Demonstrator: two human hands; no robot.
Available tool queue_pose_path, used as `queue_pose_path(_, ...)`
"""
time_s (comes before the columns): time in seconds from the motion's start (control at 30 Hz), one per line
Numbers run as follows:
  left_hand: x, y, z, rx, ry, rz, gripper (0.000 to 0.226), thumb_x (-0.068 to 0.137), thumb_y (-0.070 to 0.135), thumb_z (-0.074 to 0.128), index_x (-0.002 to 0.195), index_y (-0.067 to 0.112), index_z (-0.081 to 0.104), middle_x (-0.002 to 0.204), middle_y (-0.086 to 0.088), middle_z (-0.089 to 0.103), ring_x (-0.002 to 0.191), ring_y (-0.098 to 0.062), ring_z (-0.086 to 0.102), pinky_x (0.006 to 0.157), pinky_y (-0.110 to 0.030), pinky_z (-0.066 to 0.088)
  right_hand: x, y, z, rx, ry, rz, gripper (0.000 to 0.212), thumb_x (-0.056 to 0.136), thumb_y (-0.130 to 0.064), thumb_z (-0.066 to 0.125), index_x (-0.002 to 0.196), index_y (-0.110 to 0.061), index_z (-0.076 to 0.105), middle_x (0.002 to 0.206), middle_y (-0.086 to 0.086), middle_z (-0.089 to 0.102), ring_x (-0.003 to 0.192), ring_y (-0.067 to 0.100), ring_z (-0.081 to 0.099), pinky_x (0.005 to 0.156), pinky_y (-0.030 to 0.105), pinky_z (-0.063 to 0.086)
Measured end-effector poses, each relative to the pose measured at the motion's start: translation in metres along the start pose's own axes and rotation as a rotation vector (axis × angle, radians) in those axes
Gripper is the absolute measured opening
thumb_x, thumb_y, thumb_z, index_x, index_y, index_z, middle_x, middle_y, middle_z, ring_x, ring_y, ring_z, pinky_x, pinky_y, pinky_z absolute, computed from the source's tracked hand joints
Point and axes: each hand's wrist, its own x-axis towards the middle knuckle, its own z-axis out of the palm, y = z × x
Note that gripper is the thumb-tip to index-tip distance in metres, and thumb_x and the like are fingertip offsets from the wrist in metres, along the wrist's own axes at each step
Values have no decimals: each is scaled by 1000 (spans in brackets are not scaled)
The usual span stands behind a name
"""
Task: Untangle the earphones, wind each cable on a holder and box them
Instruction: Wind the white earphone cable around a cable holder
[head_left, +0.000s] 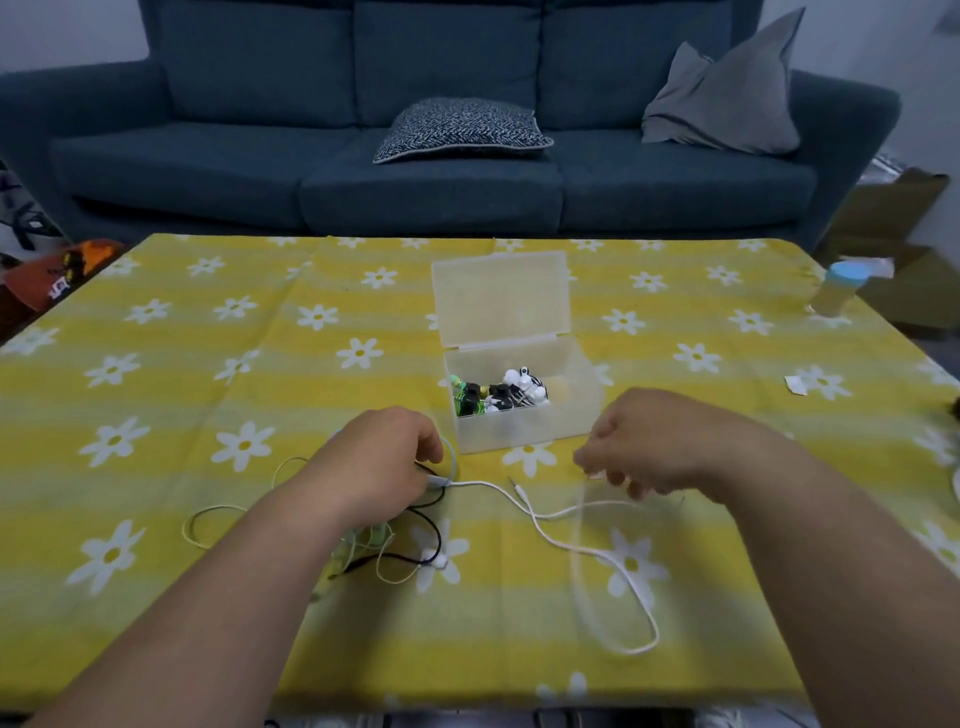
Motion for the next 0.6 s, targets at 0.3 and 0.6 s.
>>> queue_pose_path(0.3,11,-1,20,138,-89,-26,26,87,18,61,111,28,62,116,5,63,105,-19,57,85,-31,49,34,-38,71,-202,192,-217,21,89,-17,61,106,-14,72,106,6,69,102,27,64,85,32,52)
queue_pose_path(0.6,16,-4,25,60,-127,-19,24,78,17,66,92,35,60,100,11,64,96,-18,59,82,-33,52,59,-46,124,-252,262,-215,14,92,-15,56,104,-18,61,113,10,62,109,32,57,76,34,39)
